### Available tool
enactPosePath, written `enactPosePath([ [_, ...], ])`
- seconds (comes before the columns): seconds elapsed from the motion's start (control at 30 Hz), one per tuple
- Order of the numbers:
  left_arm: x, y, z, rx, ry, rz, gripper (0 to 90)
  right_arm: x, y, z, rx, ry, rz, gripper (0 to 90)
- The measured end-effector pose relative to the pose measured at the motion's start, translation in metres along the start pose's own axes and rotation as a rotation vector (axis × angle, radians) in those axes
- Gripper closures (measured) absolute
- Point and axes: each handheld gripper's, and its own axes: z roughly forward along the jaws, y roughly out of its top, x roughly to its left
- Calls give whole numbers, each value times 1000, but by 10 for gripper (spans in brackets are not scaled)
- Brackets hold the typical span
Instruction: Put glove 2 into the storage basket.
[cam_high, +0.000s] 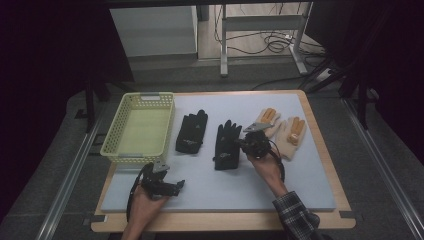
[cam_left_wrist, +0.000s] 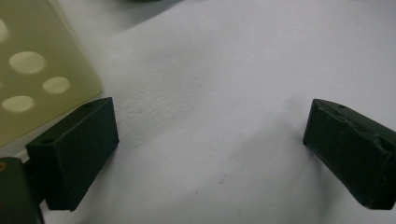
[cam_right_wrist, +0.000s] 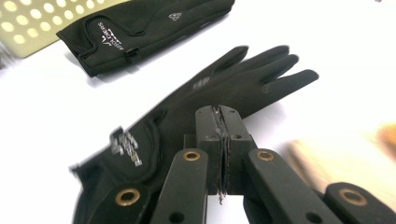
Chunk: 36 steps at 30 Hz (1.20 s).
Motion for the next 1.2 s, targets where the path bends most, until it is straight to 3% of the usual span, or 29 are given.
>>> enactPosePath([
  [0.03, 0, 0, 0, 0, 0, 1, 34, -4, -1, -14, -3, -18, -7, 874],
  [0.13, 0, 0, 0, 0, 0, 0, 34, -10, -2, -27, -6, -42, -11, 874],
  [0.2, 0, 0, 0, 0, 0, 0, 34, -20, -2, -47, -17, -78, -9, 875],
  [0.37, 0, 0, 0, 0, 0, 0, 34, -17, 4, -59, -25, -76, -25, 874],
  [0.5, 0, 0, 0, 0, 0, 2, 34, -3, 10, -51, -16, -46, -51, 871],
  [0.6, 0, 0, 0, -1, 0, 2, 34, 23, 15, -24, 0, 20, -78, 846],
  [0.7, 0, 0, 0, -1, 0, 1, 34, 45, 20, -5, -3, 84, -105, 745],
  [0.8, 0, 0, 0, -2, 0, 0, 34, 56, 26, 1, -8, 77, -143, 717],
  [0.9, 0, 0, 0, -1, 0, 1, 34, 52, 27, 1, -1, 45, -155, 711],
  [0.97, 0, 0, 0, -1, 1, -1, 34, 41, 21, 1, 8, 18, -126, 692],
  [1.03, 0, 0, 0, -1, 0, -1, 34, 27, 9, 3, 30, -1, -93, 605],
  [1.13, 0, 0, 0, -1, 0, -1, 34, 20, -2, 6, 42, -7, -73, 540],
  [1.17, 0, 0, 0, 0, -1, -1, 34, 15, -10, 11, 64, 6, -46, 461],
  [1.2, 0, 0, 0, 0, -1, -1, 34, 15, -10, 11, 64, 6, -46, 461],
])
